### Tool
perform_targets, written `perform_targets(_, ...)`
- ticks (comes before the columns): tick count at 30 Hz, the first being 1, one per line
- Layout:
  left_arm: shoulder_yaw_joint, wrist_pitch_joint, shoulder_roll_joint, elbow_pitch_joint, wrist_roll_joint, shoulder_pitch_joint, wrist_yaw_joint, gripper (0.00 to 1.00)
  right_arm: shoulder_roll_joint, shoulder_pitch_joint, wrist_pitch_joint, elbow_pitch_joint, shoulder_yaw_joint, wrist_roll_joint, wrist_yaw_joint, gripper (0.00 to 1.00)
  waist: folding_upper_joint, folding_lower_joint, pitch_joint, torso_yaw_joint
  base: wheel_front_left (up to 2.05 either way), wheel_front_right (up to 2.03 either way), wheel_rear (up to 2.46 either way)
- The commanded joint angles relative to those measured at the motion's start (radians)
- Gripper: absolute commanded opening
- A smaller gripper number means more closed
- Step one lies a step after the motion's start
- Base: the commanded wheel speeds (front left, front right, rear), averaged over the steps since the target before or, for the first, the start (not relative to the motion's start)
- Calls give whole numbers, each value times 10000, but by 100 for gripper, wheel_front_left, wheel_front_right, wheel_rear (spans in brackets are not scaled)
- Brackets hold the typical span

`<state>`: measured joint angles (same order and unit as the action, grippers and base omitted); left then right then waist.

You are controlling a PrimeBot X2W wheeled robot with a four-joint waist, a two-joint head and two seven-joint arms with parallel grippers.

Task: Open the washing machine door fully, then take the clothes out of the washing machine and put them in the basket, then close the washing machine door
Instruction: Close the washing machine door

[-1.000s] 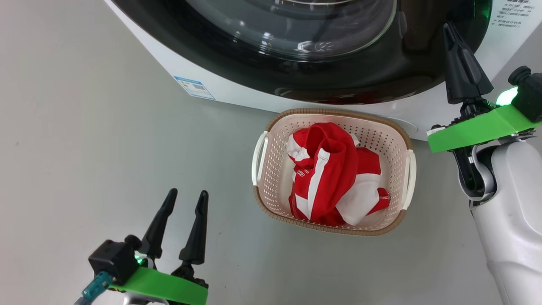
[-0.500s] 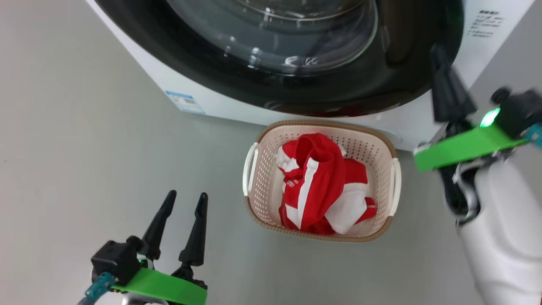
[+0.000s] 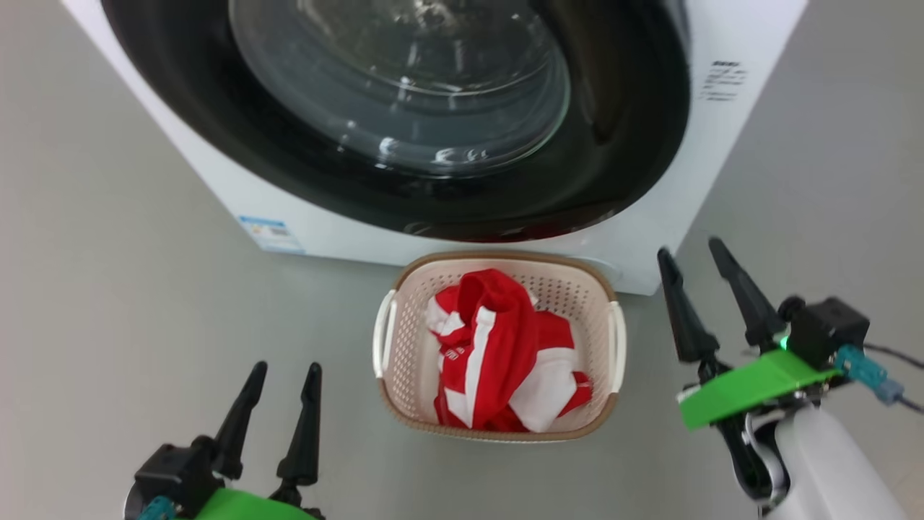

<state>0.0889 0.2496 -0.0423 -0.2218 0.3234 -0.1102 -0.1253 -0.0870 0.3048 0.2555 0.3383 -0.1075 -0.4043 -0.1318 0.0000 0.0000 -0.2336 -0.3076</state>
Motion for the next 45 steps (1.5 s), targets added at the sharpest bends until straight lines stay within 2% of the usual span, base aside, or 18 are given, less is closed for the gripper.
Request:
perform_targets(1, -426, 122, -192, 195, -106, 100, -54, 100, 128, -187, 63, -297, -186, -63, 11, 100, 0, 0, 444, 454, 0, 0, 0)
perform_targets(20, -972, 122, -528, 557, -434, 634, -54, 100, 22, -2324, 63, -934, 446, 106, 11, 100, 0, 0, 1294, 1795, 0, 0, 0)
perform_targets(33, -1122, 122, -457, 808, -446, 967, -54, 100, 65, -3255, 63, -1349, 970, 142, 11, 100, 0, 0, 1469, 2239, 0, 0, 0)
perform_targets(45, -1218, 122, -432, 812, -412, 995, -54, 100, 241, -3246, 63, -1360, 979, 179, 11, 100, 0, 0, 1402, 2386, 0, 0, 0)
